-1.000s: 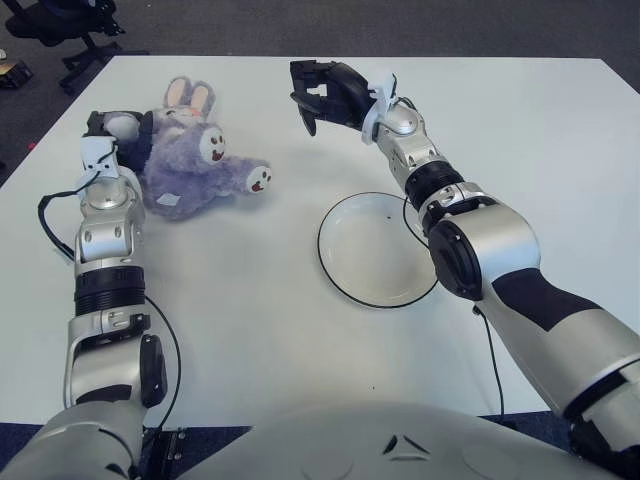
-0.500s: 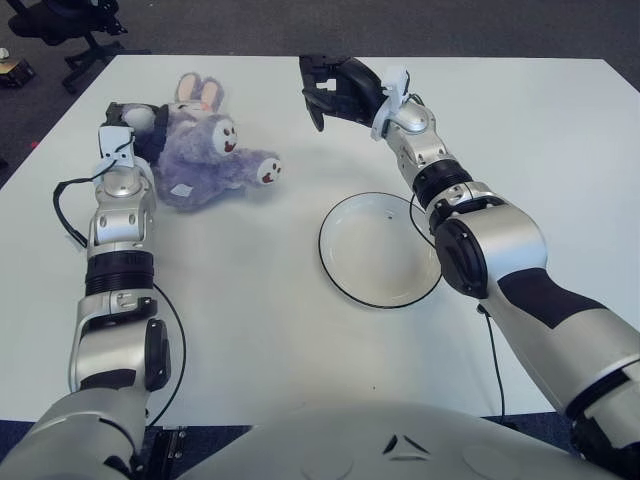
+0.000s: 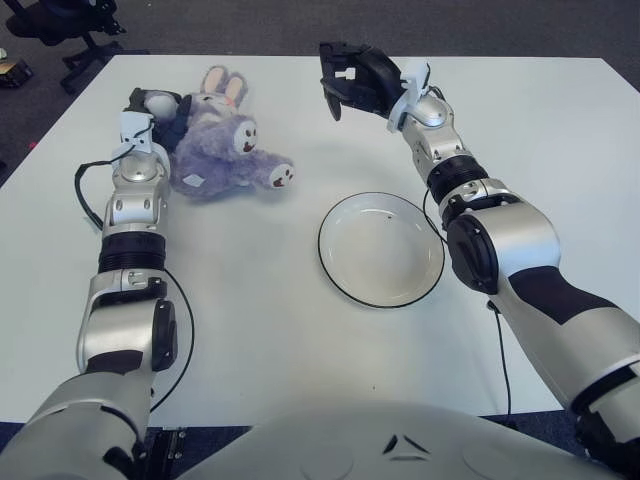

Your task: Put the doll into the plate.

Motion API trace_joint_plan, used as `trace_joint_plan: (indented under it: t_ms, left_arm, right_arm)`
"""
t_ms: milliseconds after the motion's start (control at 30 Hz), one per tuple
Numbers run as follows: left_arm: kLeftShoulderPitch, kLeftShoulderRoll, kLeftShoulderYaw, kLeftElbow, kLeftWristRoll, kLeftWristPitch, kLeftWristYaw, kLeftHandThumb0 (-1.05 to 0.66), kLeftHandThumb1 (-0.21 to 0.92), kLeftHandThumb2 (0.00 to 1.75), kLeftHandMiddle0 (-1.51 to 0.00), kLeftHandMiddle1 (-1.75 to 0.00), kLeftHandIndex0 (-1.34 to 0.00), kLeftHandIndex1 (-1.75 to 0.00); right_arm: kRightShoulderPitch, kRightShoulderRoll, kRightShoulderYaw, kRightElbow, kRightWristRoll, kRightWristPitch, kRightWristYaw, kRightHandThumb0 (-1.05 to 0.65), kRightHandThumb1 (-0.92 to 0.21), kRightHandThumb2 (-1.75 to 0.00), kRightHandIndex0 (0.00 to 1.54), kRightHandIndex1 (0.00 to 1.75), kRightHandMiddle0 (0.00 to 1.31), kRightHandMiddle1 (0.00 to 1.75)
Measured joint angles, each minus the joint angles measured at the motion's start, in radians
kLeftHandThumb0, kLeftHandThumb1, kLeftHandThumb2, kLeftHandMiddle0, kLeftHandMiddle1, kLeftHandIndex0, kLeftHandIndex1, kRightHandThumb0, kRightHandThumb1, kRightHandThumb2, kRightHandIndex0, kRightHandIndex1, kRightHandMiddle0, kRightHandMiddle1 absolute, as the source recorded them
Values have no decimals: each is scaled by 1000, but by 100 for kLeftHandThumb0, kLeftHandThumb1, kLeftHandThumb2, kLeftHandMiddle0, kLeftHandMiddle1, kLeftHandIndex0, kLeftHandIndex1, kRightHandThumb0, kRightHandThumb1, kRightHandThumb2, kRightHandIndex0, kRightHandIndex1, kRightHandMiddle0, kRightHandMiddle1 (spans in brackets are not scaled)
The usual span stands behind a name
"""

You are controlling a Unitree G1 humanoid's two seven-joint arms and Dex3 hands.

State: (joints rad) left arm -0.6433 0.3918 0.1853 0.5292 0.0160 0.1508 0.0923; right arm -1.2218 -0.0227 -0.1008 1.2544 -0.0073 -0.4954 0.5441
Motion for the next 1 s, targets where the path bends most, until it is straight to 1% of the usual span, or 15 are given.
trace_joint_plan:
  t_ms: [200, 433, 633, 1000]
  left_arm:
    - [-11, -8, -20, 2, 2, -15, -18, -1, 92, 27, -55, -141, -34, -138]
    - [-27, -25, -41, 3, 4, -15, -25, -1, 92, 27, -55, -142, -34, -136]
    - [-57, -42, -66, 20, 9, -18, -48, -1, 92, 27, -55, -143, -35, -136]
    - [-87, -80, -85, 34, 4, -45, -90, -1, 92, 27, -55, -143, -34, -136]
  right_arm:
    - [0, -3, -25, 0, 23, 15, -3, -38, -92, -29, 90, 175, 67, 175]
    - [0, -12, -37, 0, 35, 28, -2, -37, -92, -29, 90, 175, 67, 175]
    - [0, -35, -50, 0, 43, 48, -1, -36, -92, -29, 90, 175, 67, 175]
    - [0, -59, -68, -2, 66, 75, -11, -36, -92, -28, 90, 175, 67, 175]
